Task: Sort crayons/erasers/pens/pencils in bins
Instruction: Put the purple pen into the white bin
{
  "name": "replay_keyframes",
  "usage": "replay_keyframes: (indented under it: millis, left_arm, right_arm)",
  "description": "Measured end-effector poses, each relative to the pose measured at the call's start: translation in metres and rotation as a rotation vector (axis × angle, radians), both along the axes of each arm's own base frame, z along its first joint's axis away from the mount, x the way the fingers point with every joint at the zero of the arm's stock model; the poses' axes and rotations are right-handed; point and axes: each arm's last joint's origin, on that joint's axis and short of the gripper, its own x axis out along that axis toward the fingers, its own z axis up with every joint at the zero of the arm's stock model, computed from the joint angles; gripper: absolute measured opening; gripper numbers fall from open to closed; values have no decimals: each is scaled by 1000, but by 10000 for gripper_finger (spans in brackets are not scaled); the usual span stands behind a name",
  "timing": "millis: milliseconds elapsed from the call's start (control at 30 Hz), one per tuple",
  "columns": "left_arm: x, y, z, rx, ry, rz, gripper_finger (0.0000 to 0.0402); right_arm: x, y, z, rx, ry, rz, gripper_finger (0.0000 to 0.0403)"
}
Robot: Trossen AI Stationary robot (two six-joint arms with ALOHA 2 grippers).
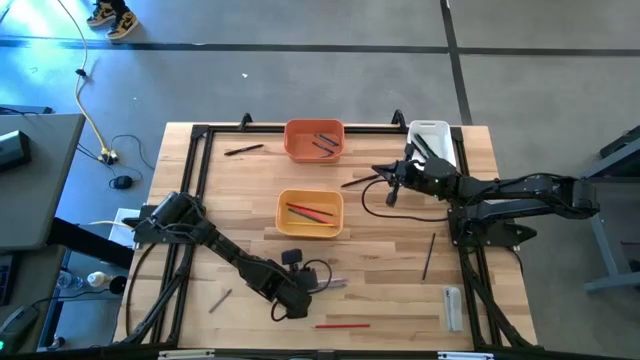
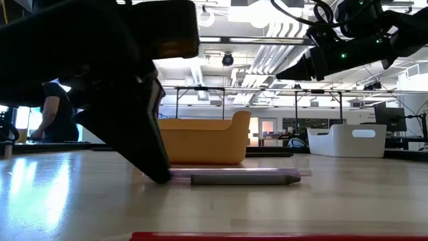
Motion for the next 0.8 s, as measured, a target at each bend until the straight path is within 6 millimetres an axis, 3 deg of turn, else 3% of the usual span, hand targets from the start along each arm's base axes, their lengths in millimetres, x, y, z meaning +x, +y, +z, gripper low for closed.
replay_keyframes:
  millis: [133,267,500,667,800]
  left_arm:
    - [-7,12,14,82,31,-4,6]
    - [-11,21,40,146,-32,13,3]
    - [-33,36,68,153,-189,46,4]
    - [-55,55,68,105,-334,89,3]
    - [-69,66,57,21,-373,75,2]
  right_arm:
    - [2,5,0,0,-1,23,0]
    - [3,10,0,1,-2,50,0]
    - [5,19,1,25,-13,101,0]
    - [7,22,2,64,-36,150,0]
    - [7,23,0,161,-42,178,2]
